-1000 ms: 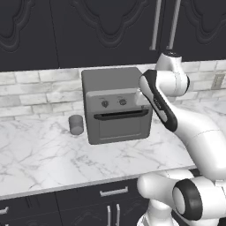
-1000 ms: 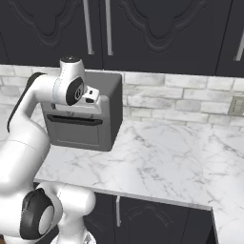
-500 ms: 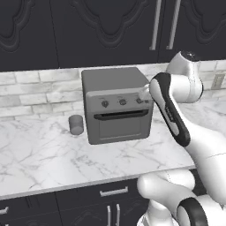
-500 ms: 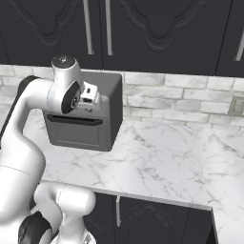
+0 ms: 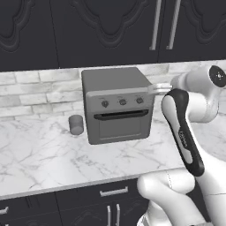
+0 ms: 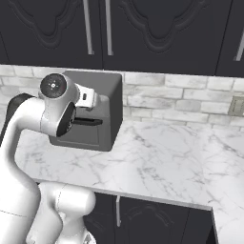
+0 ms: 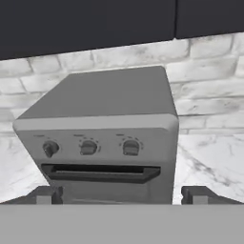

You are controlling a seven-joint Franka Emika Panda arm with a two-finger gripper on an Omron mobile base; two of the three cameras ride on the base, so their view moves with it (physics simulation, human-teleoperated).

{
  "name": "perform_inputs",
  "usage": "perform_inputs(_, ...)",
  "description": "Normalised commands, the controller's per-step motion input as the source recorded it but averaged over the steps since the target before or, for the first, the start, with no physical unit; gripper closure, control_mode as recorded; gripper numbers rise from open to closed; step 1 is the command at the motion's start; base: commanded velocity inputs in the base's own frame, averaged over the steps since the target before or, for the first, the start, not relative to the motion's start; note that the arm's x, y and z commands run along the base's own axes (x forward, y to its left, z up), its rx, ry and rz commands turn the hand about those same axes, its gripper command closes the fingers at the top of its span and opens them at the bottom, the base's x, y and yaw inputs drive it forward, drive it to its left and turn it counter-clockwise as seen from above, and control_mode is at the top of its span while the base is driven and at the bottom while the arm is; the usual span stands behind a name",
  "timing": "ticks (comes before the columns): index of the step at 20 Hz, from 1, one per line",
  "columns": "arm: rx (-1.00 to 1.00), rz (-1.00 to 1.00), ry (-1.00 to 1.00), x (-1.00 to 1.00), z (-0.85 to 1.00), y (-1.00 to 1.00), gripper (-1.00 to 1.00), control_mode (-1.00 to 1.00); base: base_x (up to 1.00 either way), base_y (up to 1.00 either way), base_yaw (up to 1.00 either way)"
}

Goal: Pick the soap dispenser and soap dispenser from the cabinet and place them on the counter.

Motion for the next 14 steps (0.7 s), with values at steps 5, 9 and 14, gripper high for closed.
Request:
perform_inputs(5,0.05,-0.06,-0.36,-0.07,0.51,0.01,-1.00,-1.00,0.00,0.00,0.00)
perform_inputs(9,0.03,-0.06,-0.32,-0.01,0.54,0.02,-1.00,-1.00,0.00,0.00,0.00)
perform_inputs(14,0.04,-0.05,-0.30,-0.01,0.54,0.00,-1.00,-1.00,0.00,0.00,0.00)
